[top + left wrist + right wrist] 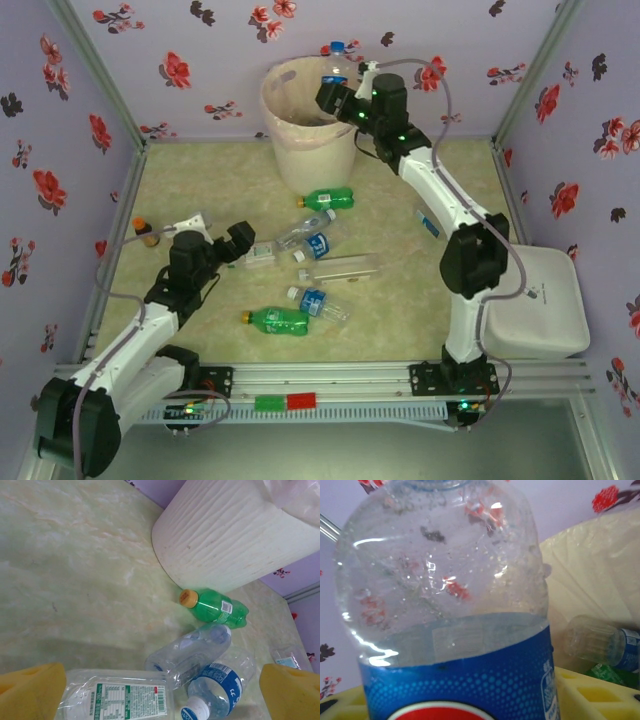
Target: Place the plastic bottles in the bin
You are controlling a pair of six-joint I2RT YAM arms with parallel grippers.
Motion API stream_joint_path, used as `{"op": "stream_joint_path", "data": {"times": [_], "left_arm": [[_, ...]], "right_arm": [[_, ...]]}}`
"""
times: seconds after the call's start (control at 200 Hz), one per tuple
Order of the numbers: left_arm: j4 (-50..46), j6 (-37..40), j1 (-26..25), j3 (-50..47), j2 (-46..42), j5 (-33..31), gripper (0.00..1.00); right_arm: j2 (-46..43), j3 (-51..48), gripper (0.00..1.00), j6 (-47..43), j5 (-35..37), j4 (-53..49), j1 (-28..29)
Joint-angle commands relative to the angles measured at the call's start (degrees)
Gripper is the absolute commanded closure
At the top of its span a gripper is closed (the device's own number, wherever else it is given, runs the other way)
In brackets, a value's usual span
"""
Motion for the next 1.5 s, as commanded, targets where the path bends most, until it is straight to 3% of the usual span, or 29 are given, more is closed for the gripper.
{"op": "stream_joint_path", "data": {"times": [0.0,0.115,0.4,0.575,0.905,1.11,1.495], "left_arm": [[-1.8,0.8,0.6,-1.2,-2.1,-0.9,0.0],[-2.8,0.9,0.7,-1.5,-3.4,-0.9,0.0],[-4.4,1.1,0.9,-1.6,-4.8,-0.9,0.0],[-5.4,1.2,0.9,-1.4,-5.9,-0.9,0.0],[-7.4,0.8,1.1,-0.5,-6.6,-1.3,0.0],[-8.0,1.4,1.1,0.6,-5.7,-1.0,0.0],[-3.7,1.9,-1.7,4.6,2.8,-0.7,0.0]], "right_arm": [[3.5,7.7,0.52,0.2,0.5,-0.8,1.7],[8.2,15.3,0.51,-1.7,1.6,-6.2,2.2],[13.7,24.3,0.36,-5.1,6.6,-12.5,2.9],[15.7,29.1,0.01,-7.3,8.1,-15.9,2.9],[11.5,29.5,0.0,-11.1,8.7,-19.5,2.9],[0.6,17.7,0.01,-16.1,10.0,-20.2,2.9],[-24.0,-20.4,0.0,-22.7,17.1,-21.1,2.7]]}}
